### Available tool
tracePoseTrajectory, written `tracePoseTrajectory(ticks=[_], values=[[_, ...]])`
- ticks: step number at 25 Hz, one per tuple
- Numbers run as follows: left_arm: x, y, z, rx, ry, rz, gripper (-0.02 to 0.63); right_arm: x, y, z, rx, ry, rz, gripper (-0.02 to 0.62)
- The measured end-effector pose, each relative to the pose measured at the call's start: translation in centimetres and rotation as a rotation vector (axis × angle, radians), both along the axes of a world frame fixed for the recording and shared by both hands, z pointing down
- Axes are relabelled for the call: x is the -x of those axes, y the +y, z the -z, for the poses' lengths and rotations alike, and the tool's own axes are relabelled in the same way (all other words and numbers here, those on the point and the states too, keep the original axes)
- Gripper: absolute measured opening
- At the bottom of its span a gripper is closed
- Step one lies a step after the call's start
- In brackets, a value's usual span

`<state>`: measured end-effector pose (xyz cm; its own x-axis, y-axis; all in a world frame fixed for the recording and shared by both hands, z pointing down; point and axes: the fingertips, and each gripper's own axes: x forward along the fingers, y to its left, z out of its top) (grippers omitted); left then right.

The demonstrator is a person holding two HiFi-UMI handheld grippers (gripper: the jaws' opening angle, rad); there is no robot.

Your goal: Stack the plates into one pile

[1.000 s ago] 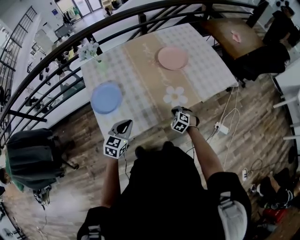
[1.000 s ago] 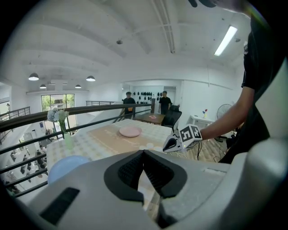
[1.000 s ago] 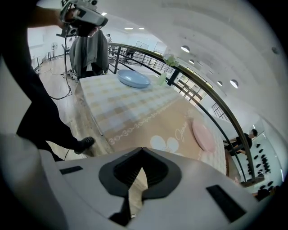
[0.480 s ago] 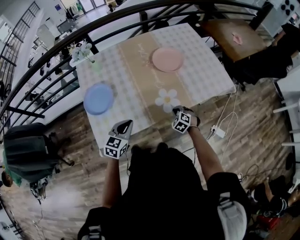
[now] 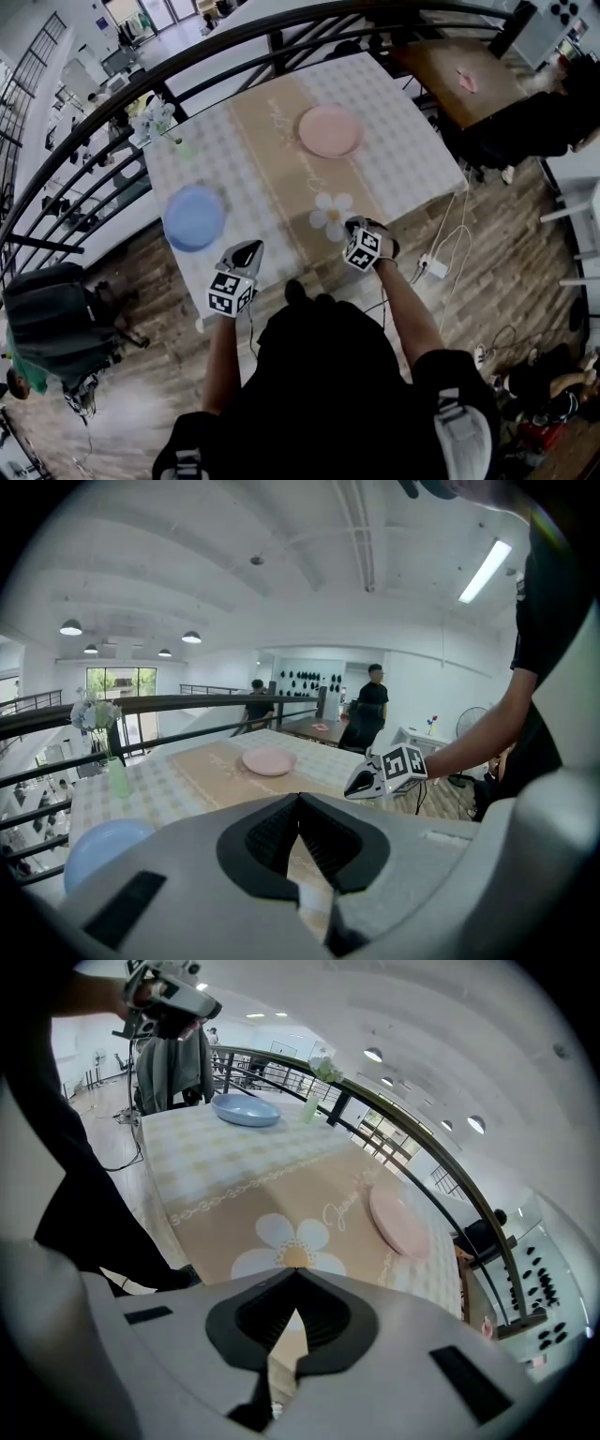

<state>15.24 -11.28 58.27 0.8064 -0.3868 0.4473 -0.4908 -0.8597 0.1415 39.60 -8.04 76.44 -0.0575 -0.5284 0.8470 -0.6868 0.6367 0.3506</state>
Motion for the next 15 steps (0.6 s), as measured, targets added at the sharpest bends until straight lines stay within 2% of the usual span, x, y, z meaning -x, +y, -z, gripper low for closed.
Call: tracePoseTrajectory(ticks=[3, 15], values=[[-0.7, -2.2, 0.8, -0.004, 0.036, -0.023, 0.001, -0.8, -1.6, -0.1, 0.007, 0.008, -0.032, -0.002], [-1.0, -7.4, -0.7, 0.008, 0.029, -0.105, 0.001, -2.0, -8.3, 1.3, -0.045, 0.052, -0.077, -0.002]])
